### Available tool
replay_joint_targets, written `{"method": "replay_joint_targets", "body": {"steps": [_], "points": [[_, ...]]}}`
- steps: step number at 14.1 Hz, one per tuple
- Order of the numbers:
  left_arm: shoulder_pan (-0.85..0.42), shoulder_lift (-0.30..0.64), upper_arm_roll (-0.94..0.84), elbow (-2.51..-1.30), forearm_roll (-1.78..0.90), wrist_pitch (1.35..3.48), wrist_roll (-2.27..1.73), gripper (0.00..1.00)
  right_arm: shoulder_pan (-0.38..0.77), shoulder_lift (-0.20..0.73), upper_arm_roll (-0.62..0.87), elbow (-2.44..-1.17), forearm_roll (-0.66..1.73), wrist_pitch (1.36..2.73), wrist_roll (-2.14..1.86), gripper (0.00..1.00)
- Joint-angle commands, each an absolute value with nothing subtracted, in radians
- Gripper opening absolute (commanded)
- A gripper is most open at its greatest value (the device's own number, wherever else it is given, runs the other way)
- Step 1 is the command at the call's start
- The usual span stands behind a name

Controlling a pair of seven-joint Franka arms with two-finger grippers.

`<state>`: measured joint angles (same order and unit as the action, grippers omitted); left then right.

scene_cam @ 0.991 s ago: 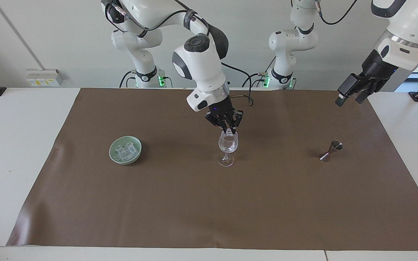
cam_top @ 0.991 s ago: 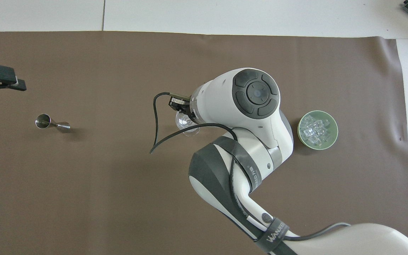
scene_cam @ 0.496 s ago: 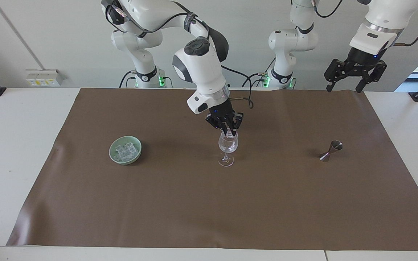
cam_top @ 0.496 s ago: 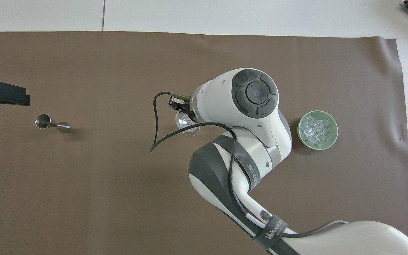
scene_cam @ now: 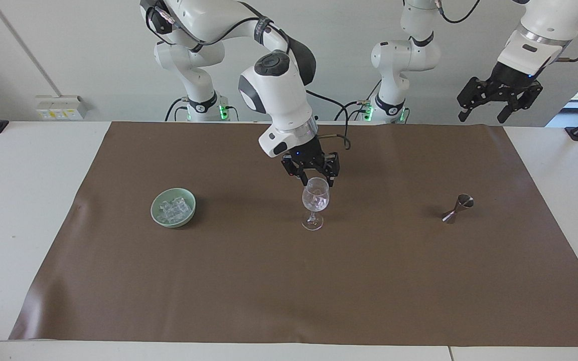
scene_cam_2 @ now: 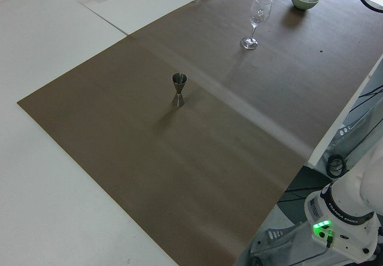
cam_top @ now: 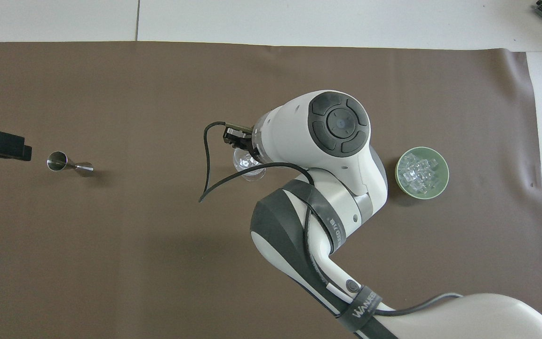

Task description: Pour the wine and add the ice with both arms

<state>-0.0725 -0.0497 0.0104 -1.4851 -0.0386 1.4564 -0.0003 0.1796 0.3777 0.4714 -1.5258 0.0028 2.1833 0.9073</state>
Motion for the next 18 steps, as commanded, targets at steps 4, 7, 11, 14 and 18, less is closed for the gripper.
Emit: {"method": "replay_joint_targets", "body": {"steps": [4, 7, 11, 14, 18], "points": [[-0.077, -0.061, 0.028, -1.506, -0.046, 1.443, 0.012, 1.00, 0.134, 0.344, 0.466, -1.513, -0.112, 2.194, 0.919, 1.00], [-0.075, -0.060, 0.028, -1.505, -0.048, 1.440, 0.009, 1.00, 0.077, 0.315, 0.469, -1.517, -0.225, 2.174, 0.913, 1.00], [-0.075, -0.060, 0.028, -1.505, -0.048, 1.436, 0.006, 1.00, 0.014, 0.284, 0.469, -1.516, -0.259, 2.171, 0.891, 1.00], [-0.075, -0.060, 0.028, -1.505, -0.048, 1.437, 0.006, 1.00, -0.023, 0.235, 0.472, -1.514, -0.259, 2.108, 0.868, 1.00], [-0.075, -0.060, 0.028, -1.505, -0.048, 1.437, 0.006, 1.00, -0.072, 0.190, 0.471, -1.513, -0.247, 2.039, 0.829, 1.00]]}}
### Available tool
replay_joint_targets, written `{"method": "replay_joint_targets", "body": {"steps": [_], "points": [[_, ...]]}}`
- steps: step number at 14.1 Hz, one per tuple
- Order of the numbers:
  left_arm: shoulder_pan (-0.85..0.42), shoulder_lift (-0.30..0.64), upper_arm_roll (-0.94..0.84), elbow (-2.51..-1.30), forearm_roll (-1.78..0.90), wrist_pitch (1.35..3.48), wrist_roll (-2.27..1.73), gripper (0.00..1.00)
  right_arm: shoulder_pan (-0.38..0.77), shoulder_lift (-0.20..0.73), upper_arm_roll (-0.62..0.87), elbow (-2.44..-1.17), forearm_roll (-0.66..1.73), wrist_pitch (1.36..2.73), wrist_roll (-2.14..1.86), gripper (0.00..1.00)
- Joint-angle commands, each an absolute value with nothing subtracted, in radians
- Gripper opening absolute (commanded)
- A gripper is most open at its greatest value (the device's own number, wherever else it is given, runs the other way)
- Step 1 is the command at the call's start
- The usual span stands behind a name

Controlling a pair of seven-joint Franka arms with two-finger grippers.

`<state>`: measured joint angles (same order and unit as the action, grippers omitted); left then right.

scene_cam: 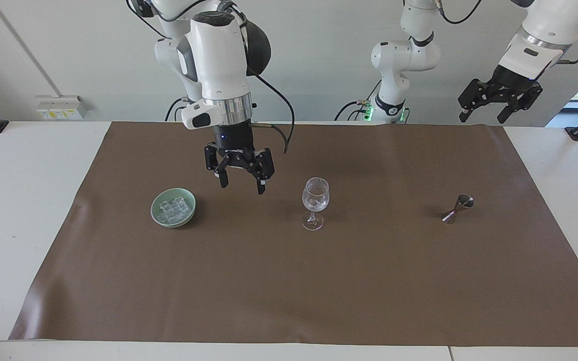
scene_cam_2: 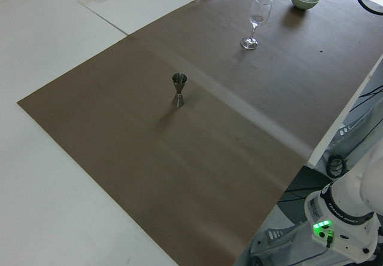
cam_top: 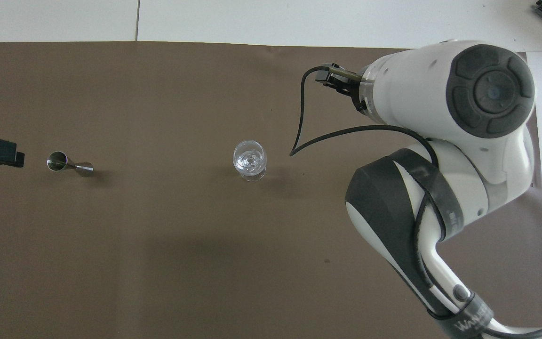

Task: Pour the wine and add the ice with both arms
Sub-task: 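Carry the ice cup back and set it down with the right gripper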

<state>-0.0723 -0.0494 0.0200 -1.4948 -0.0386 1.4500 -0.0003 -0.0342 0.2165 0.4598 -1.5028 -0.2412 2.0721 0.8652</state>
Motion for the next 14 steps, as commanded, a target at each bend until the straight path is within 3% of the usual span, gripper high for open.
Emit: {"method": "replay_joint_targets", "body": {"steps": [1, 14], "points": [[-0.075, -0.060, 0.028, -1.505, -0.048, 1.436, 0.006, 1.00, -0.075, 0.175, 0.469, -1.511, -0.241, 2.010, 0.803, 1.00], [-0.075, -0.060, 0.028, -1.505, -0.048, 1.436, 0.006, 1.00, -0.011, 0.009, 0.120, -1.508, -0.051, 1.654, 0.310, 1.00]]}}
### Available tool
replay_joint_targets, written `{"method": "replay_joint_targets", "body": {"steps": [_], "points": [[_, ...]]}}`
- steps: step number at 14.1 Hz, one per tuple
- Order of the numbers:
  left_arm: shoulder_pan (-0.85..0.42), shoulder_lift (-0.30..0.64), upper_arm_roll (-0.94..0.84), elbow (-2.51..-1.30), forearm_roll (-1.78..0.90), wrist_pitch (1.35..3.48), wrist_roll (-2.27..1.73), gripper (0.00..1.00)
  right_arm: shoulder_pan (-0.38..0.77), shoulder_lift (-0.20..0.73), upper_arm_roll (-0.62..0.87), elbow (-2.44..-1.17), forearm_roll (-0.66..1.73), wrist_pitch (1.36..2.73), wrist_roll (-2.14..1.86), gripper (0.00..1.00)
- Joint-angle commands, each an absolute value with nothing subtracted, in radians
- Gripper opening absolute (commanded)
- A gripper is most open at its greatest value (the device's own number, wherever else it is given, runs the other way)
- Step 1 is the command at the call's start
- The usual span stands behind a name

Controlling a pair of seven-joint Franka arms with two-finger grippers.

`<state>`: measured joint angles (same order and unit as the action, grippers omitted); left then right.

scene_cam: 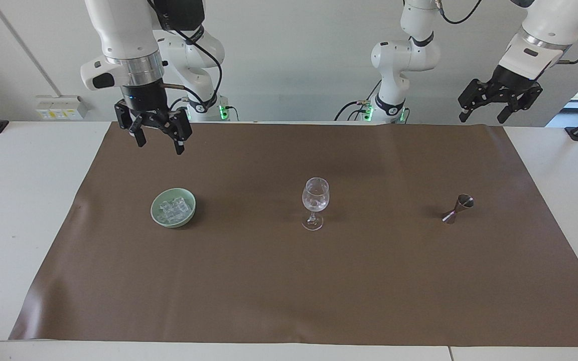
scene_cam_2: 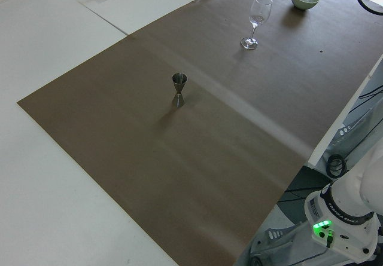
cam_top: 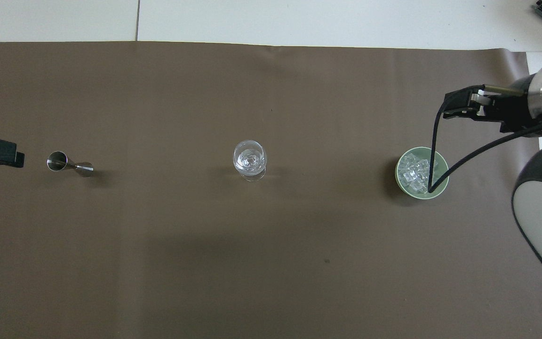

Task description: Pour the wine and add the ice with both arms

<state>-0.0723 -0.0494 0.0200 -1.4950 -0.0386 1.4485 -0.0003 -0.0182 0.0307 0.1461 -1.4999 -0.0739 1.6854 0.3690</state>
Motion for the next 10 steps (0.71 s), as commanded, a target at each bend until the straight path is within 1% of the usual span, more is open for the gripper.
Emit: {"method": "replay_joint_targets", "body": {"steps": [1, 4, 8, 10], "points": [[-0.075, -0.060, 0.028, -1.505, -0.048, 1.436, 0.005, 1.00, -0.017, 0.002, 0.108, -1.508, -0.051, 1.632, 0.286, 1.00], [-0.075, -0.060, 0.028, -1.505, -0.048, 1.436, 0.006, 1.00, -0.020, -0.031, 0.033, -1.509, 0.021, 1.591, 0.175, 1.00], [-0.075, -0.060, 0.028, -1.505, -0.048, 1.436, 0.006, 1.00, -0.017, -0.049, -0.028, -1.522, 0.029, 1.554, 0.062, 1.00], [-0.075, -0.060, 0.028, -1.505, -0.048, 1.436, 0.006, 1.00, -0.011, -0.055, -0.055, -1.528, 0.029, 1.499, 0.026, 1.00]]}}
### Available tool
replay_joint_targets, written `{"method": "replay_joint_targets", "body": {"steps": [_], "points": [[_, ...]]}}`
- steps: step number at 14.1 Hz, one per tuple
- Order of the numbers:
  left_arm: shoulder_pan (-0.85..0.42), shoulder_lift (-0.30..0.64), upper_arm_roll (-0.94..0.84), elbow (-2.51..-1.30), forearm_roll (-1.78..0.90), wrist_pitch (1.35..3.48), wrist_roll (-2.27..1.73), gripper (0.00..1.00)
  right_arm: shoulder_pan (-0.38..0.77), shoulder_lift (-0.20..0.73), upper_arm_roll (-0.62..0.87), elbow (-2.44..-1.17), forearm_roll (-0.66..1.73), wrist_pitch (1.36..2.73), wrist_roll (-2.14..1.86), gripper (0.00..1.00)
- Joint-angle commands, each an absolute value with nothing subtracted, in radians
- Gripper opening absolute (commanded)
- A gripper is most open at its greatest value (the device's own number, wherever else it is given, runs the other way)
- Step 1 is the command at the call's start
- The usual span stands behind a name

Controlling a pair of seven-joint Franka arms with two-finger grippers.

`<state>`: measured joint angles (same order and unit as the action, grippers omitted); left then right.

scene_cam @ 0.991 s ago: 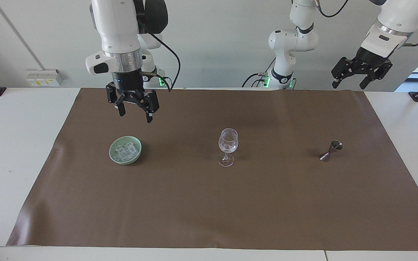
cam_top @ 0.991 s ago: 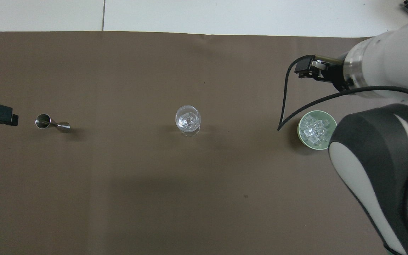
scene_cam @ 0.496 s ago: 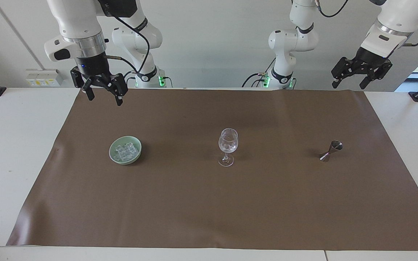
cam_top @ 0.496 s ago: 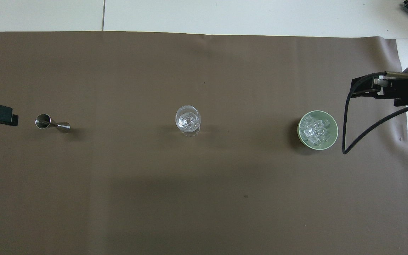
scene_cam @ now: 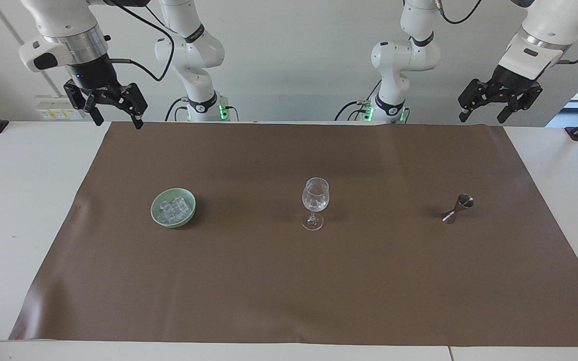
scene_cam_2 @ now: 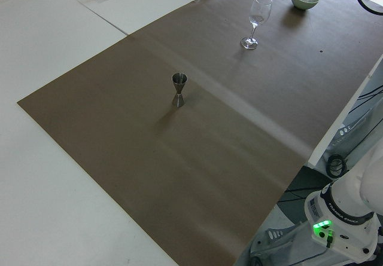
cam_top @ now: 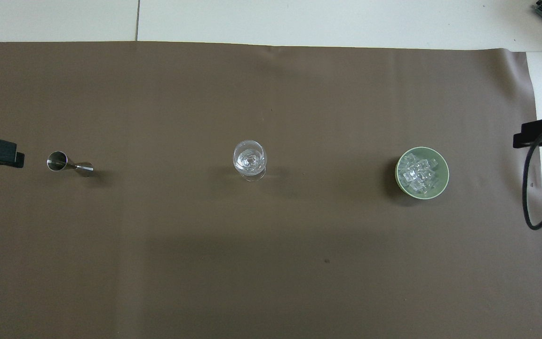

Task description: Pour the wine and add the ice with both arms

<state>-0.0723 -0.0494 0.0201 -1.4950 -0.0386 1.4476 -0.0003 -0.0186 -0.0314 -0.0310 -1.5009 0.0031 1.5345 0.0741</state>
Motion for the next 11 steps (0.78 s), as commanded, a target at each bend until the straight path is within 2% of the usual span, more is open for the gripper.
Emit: {"method": "replay_joint_targets", "body": {"steps": [1, 4, 11], "points": [[-0.078, -0.060, 0.026, -1.505, -0.049, 1.436, 0.005, 1.00, -0.009, -0.072, -0.060, -1.552, 0.029, 1.494, 0.012, 1.00], [-0.084, -0.060, 0.026, -1.505, -0.055, 1.442, 0.000, 1.00, 0.015, -0.094, -0.060, -1.595, 0.026, 1.558, 0.008, 1.00], [-0.091, -0.058, 0.028, -1.506, -0.046, 1.442, 0.061, 1.00, 0.021, -0.092, -0.060, -1.598, 0.025, 1.520, 0.008, 1.00]]}}
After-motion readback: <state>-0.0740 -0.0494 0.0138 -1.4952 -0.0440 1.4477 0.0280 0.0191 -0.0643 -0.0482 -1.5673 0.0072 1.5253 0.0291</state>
